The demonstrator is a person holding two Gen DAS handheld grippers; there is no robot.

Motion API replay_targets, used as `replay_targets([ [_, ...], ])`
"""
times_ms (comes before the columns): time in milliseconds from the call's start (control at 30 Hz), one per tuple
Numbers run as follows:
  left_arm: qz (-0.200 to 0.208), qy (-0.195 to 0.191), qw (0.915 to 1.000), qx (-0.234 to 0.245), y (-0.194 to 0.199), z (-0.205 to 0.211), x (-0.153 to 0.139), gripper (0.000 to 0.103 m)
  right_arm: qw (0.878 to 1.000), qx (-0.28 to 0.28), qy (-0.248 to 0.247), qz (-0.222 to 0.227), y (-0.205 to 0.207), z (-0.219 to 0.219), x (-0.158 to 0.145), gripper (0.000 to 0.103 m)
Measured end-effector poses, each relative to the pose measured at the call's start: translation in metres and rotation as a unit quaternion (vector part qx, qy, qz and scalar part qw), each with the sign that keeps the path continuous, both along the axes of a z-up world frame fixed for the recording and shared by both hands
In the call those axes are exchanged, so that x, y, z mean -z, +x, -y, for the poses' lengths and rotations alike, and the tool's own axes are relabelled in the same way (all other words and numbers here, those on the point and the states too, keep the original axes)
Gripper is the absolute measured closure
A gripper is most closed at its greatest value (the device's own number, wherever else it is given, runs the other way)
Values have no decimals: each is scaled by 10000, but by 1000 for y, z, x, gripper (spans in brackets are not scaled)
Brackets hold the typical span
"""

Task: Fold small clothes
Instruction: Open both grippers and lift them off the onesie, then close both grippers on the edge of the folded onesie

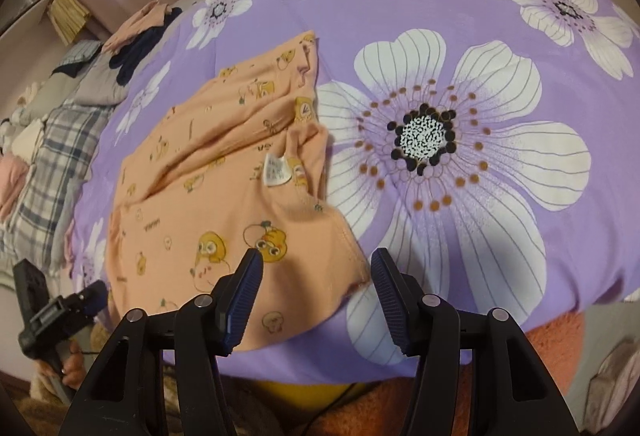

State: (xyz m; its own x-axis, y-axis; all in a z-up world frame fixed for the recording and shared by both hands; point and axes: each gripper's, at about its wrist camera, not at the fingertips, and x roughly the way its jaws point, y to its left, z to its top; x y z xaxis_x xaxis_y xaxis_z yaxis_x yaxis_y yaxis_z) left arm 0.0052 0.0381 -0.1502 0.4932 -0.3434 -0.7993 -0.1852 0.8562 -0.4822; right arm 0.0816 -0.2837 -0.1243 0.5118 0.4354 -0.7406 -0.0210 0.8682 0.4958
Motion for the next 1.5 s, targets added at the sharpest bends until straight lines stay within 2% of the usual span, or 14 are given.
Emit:
replay_targets([
  [133,5,-166,9996,218,1,15,5,55,9999,-2,136,-46,1,2,4,47],
  [233,40,138,9996,259,2,24,8,66,9999,-72,79,-48,-1,-1,9,47],
  [300,37,247,9993,289,4,25,9,79,9999,-73,71,-40,-1,-2,12,47],
  [333,20,209,9994,263,4,23,10,80,9999,-53,72,-46,-1,-3,13,47],
  [400,-24,41,9998,204,5,21,12,93,10000,-51,23,-29,-1,-4,13,47],
  [433,-42,-20,9998,184,5,20,12,93,10000,-51,-16,4,0,-5,12,49],
  [467,-57,-65,9999,130,5,18,12,94,10000,-29,-58,21,0,-5,12,60],
  [500,-65,-86,9999,124,4,19,11,95,9999,7,-129,21,0,-6,13,76],
  [567,-13,-96,9999,114,3,19,5,96,9999,34,-117,-16,1,-6,14,93],
  [700,82,-349,9993,134,-4,16,-16,96,9994,55,345,3,-7,1,4,94],
  [967,781,-248,9953,515,-26,24,-84,96,9927,114,780,909,-46,25,-63,94],
  [1167,852,-273,9939,652,-48,26,-98,96,9870,58,792,1394,-76,29,-94,94],
  [1400,810,-461,9938,606,-73,14,-107,96,9808,102,947,1703,-103,36,-107,94],
  [1500,749,-391,9943,654,-82,17,-108,96,9794,93,961,1772,-113,36,-109,94],
])
